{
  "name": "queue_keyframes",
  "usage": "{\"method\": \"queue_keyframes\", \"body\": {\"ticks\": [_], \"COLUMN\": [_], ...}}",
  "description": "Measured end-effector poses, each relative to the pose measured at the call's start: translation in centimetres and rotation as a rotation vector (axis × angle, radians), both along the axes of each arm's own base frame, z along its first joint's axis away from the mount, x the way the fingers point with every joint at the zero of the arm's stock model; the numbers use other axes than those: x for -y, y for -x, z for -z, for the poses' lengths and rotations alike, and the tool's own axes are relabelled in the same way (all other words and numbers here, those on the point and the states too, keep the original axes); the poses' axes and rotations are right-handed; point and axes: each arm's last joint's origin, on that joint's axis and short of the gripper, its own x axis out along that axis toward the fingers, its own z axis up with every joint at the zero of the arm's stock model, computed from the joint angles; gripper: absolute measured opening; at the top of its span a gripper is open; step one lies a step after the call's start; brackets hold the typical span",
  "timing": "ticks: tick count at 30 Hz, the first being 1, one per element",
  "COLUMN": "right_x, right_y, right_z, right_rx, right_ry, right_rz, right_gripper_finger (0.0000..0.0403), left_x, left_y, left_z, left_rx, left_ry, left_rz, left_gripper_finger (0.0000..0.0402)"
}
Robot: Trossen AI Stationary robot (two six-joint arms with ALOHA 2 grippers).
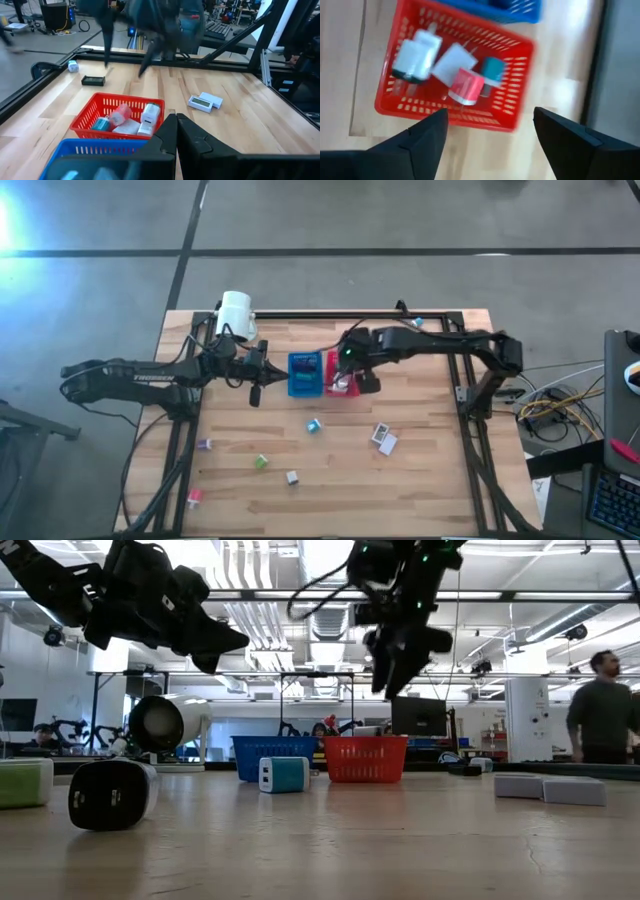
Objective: Pick & Place Office items
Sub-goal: Put the black digital clock into the blue bin
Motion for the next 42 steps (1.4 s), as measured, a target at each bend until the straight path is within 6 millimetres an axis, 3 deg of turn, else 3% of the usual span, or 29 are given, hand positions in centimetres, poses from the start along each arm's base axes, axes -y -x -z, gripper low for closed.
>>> {"method": "queue_keyframes", "body": {"ticks": [6,11,15,19,24,32,36,42], "right_x": [2.1,1.8,1.1,0.8,0.0,1.9,3.8,6.6], "right_y": [3.7,6.7,9.5,12.4,14.8,17.5,18.1,17.3], "right_z": [-5.1,-7.8,-7.9,-5.9,-2.0,2.5,2.5,0.1], "right_rx": [0.210,0.523,0.827,0.977,0.993,0.945,0.862,0.515], "right_ry": [-0.013,-0.117,-0.065,-0.108,-0.151,-0.243,-0.280,-0.265], "right_rz": [0.095,0.053,0.025,0.054,0.054,0.248,0.384,0.511], "right_gripper_finger": [0.0278,0.0251,0.0224,0.0194,0.0142,0.0031,0.0014,0.0031], "left_x": [0.0,0.0,0.0,0.0,0.0,0.0,0.0,0.0], "left_y": [0.0,0.0,0.0,0.0,0.0,0.0,0.0,0.0], "left_z": [0.0,0.1,0.1,0.2,0.2,0.0,0.1,0.1], "left_rx": [-0.001,-0.005,-0.009,-0.016,-0.014,0.000,0.001,0.002], "left_ry": [0.000,0.002,0.003,0.006,0.005,-0.014,-0.035,-0.051], "left_rz": [0.000,0.000,0.000,0.000,0.000,0.003,0.007,0.010], "left_gripper_finger": [0.0007,0.0007,0.0007,0.0007,0.0007,0.0007,0.0007,0.0007]}}
